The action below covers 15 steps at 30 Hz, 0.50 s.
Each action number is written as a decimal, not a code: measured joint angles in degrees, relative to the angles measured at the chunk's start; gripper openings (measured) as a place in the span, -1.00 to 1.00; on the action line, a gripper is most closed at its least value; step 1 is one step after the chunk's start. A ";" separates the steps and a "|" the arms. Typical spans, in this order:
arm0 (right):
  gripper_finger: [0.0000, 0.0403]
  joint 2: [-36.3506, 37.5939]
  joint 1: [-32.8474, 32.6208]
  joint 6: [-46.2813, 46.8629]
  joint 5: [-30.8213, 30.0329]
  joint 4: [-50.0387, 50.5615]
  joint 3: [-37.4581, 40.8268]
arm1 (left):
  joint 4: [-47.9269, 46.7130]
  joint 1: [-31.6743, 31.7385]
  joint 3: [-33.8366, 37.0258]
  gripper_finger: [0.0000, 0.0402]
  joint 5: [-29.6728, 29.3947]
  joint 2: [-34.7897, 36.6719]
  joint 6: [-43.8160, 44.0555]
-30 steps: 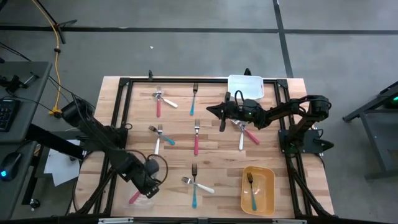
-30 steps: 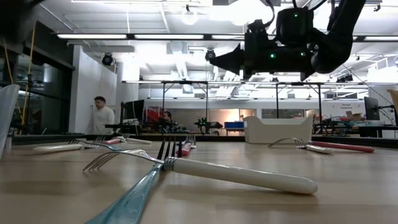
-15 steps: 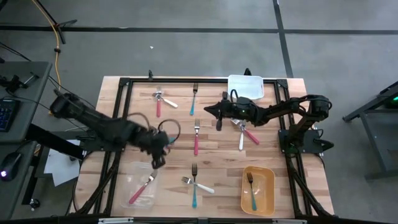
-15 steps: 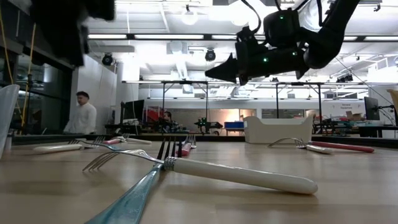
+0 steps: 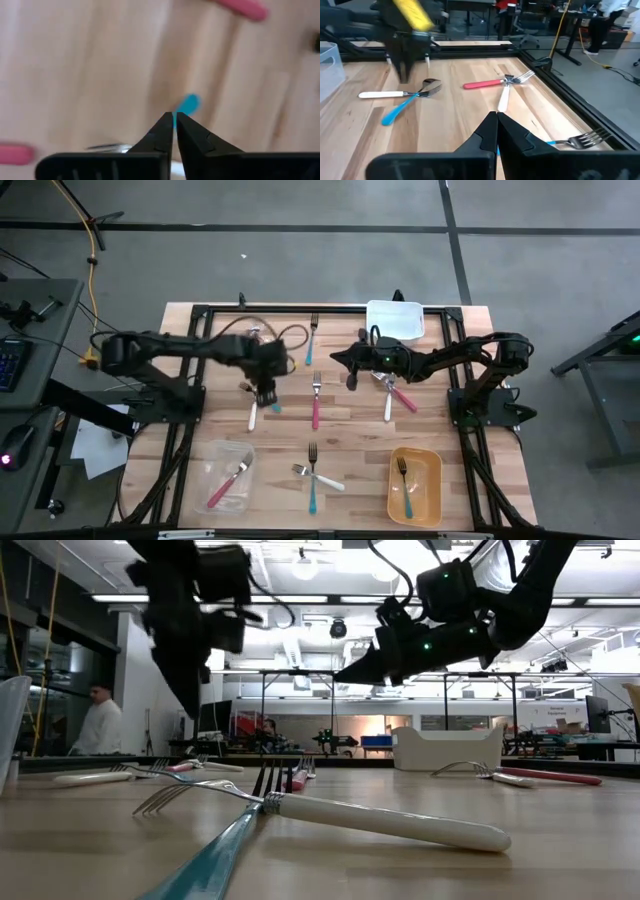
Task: Sort silverware by color (type)
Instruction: Put the top left white fork into the white bin
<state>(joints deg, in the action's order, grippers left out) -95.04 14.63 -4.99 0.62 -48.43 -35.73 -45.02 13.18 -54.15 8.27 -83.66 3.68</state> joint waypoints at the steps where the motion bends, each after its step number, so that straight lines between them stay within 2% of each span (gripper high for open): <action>1: -1.00 0.00 0.00 0.00 0.00 0.14 0.00 | -0.50 1.72 -1.22 -0.86 -0.02 -1.31 -1.85; 7: -1.00 0.00 0.00 -0.49 0.00 0.82 0.00 | -4.68 9.62 -10.13 -0.70 -1.63 -8.68 -15.26; 15: -1.00 0.00 0.00 -0.61 0.00 2.69 0.02 | -14.21 14.57 -22.21 -0.55 -10.77 -19.99 -28.28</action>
<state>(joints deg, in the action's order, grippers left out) -95.04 14.63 -5.61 0.62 -45.74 -35.70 -59.23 27.76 -76.37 -2.50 -103.65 -24.60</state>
